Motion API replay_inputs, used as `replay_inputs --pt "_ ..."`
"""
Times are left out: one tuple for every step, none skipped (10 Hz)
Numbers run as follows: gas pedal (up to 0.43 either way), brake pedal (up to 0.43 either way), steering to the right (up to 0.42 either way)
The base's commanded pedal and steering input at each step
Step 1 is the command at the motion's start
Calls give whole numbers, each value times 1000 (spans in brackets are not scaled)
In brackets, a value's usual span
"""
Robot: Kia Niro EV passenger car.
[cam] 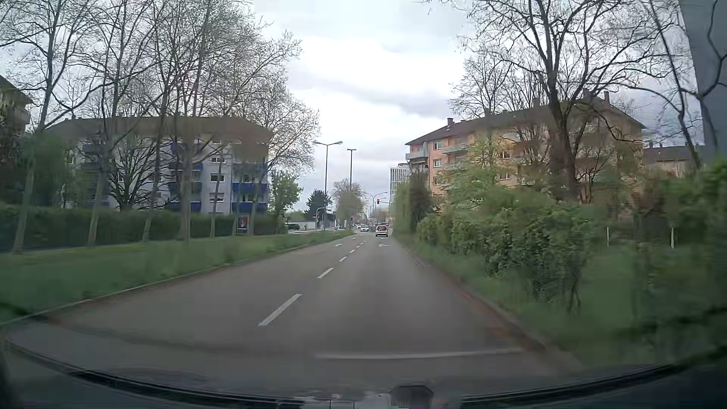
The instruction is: Follow the waypoints while adhering to traffic rules and regulations
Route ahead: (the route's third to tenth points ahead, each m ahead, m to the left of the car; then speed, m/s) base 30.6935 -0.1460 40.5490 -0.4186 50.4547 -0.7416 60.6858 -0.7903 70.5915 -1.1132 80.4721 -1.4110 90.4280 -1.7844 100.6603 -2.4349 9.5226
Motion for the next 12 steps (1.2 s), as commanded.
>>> replay_inputs --pt "0 0 11" --pt "0 0 10" --pt "0 0 9" --pt "0 0 9" --pt "0 0 6" --pt "0 0 4" --pt "0 0 4" --pt "0 0 3" --pt "0 0 2" --pt "0 0 1" --pt "0 0 0" --pt "0 0 0"
